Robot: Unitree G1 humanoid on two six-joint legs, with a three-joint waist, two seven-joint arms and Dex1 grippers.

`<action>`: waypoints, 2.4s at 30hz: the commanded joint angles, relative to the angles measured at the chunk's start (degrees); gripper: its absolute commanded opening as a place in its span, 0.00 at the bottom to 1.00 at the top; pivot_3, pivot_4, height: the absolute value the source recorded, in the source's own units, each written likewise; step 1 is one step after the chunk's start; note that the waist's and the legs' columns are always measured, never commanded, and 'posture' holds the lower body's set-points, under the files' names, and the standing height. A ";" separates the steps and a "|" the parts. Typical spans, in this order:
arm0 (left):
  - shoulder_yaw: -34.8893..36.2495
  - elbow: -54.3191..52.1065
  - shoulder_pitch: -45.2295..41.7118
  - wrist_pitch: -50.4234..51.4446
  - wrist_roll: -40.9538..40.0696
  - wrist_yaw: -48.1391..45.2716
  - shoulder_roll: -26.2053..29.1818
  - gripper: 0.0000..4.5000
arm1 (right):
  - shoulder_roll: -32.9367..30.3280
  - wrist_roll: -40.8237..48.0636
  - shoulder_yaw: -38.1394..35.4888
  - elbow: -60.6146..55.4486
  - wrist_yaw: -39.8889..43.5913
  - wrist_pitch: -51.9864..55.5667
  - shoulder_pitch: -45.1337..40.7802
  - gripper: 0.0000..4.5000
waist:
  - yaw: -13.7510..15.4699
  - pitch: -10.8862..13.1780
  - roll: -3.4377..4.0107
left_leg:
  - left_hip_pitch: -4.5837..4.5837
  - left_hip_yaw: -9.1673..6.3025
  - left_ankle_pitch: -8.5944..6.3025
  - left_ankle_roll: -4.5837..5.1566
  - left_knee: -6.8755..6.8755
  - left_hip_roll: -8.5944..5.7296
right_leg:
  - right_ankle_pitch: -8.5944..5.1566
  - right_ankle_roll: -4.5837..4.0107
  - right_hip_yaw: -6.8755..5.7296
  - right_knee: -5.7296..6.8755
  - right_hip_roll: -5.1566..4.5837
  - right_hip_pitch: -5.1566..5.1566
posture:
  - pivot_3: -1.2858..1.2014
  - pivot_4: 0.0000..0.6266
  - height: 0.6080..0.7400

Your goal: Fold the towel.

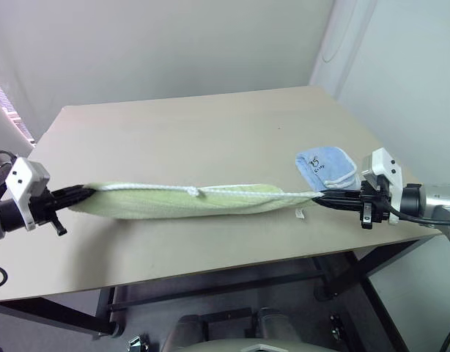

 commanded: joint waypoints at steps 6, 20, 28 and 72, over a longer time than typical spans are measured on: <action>1.57 6.46 -14.33 4.65 -1.85 9.47 -0.95 0.01 | 2.54 -0.07 -1.85 5.94 -7.32 -1.35 -10.12 0.00 | 1.70 0.09 -0.20 | -0.17 0.48 -0.14 -0.12 0.09 -0.11 | 0.13 -0.23 -0.01 1.04 0.40 -0.85 | 0.52 0.00 1.00; -4.70 50.46 -56.59 -19.90 7.42 26.73 -11.94 0.01 | 19.28 -17.70 4.13 45.85 -32.26 -22.77 -43.90 0.00 | 1.39 0.17 -0.44 | 0.69 0.48 -0.09 -0.04 0.04 -0.04 | 0.52 -0.35 0.21 0.95 0.71 0.02 | 0.52 0.00 1.00; -11.45 51.10 -47.27 -26.40 13.28 11.58 -10.50 0.01 | 17.09 -12.87 3.72 34.05 -22.43 -19.61 -32.62 0.00 | 1.20 0.14 -0.43 | 0.73 0.85 -0.15 0.07 -0.81 -0.07 | 0.49 -0.30 0.58 0.82 0.71 -0.38 | 0.52 0.00 1.00; -2.32 -3.28 9.24 -0.51 -0.99 -8.15 1.71 0.01 | 1.18 2.17 -7.37 -4.93 -1.48 -5.13 15.93 0.00 | 3.06 0.35 -1.94 | 1.24 5.71 -0.38 -0.28 0.12 3.29 | -6.68 -1.19 0.21 6.78 -0.12 -0.03 | 0.52 0.00 1.00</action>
